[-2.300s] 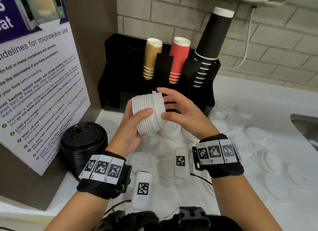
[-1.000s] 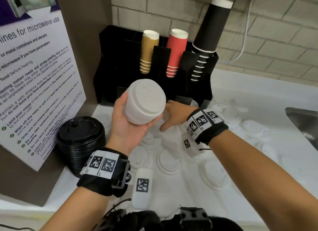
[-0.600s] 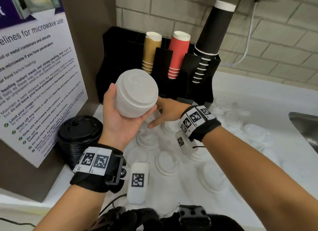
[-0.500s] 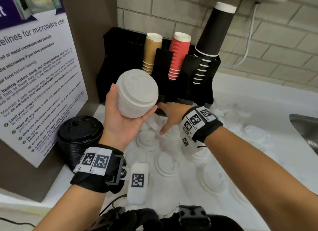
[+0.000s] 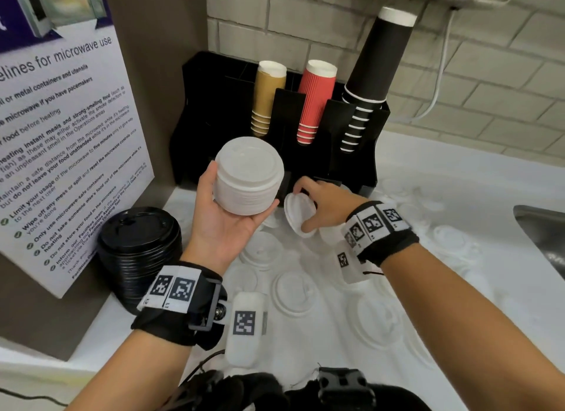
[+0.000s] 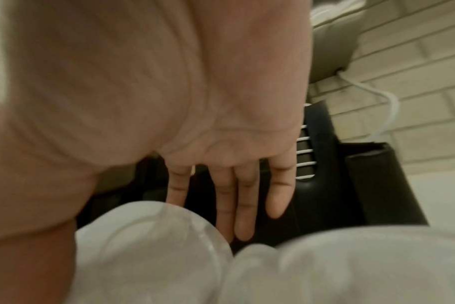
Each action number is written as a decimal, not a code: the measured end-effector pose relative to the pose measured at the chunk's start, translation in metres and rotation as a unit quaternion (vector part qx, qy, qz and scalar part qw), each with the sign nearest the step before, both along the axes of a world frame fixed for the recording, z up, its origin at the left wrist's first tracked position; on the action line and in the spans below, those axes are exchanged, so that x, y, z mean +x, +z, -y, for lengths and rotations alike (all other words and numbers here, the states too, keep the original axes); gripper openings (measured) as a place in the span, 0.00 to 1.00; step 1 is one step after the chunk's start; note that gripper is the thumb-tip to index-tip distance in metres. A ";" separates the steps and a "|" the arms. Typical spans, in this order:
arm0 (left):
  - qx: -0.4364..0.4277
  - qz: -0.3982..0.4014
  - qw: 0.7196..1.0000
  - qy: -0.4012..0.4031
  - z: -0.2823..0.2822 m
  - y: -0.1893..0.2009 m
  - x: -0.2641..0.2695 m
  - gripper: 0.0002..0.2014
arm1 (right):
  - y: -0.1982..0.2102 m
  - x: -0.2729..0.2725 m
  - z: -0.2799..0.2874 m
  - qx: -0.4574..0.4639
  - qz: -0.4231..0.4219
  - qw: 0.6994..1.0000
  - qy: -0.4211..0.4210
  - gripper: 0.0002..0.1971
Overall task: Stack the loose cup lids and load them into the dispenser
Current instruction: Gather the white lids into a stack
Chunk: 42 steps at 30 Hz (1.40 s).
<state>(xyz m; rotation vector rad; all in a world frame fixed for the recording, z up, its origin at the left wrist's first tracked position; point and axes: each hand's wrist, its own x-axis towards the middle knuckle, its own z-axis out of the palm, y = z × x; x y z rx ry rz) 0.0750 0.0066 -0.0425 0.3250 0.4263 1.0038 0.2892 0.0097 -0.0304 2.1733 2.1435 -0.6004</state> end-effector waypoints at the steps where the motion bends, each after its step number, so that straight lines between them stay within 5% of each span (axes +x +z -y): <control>1: 0.001 -0.001 1.000 0.001 -0.001 -0.001 0.000 0.29 | 0.004 0.003 0.003 0.021 -0.067 0.997 -0.015 0.36; 4: -0.003 -0.018 1.000 0.003 -0.003 -0.004 0.002 0.29 | 0.014 0.008 0.018 0.093 -0.240 0.964 -0.063 0.33; 7: -0.001 -0.033 0.999 -0.005 -0.002 -0.004 0.007 0.32 | 0.017 0.002 0.036 0.147 -0.396 0.901 -0.102 0.30; 12: 0.033 -0.105 0.993 -0.031 0.001 -0.008 0.018 0.29 | 0.017 -0.014 0.061 0.223 -0.477 0.846 -0.089 0.29; 18: 0.066 -0.203 0.972 -0.102 0.006 -0.014 0.030 0.24 | 0.012 -0.021 0.074 0.295 -0.414 0.857 -0.092 0.15; 22: 0.078 -0.239 0.961 -0.118 0.007 -0.016 0.037 0.22 | 0.009 -0.021 0.078 0.294 -0.376 0.873 -0.099 0.14; 36: 0.059 -0.166 0.974 -0.140 0.010 -0.016 0.048 0.29 | 0.010 -0.008 0.085 0.299 -0.317 0.899 -0.051 0.21; 40: 0.047 -0.112 0.988 -0.096 0.004 -0.016 0.038 0.24 | 0.015 0.018 0.069 0.310 -0.352 0.868 -0.160 0.13; 42: 0.050 -0.104 0.991 -0.075 0.000 -0.016 0.032 0.22 | 0.013 0.032 0.057 0.214 -0.266 0.919 -0.197 0.14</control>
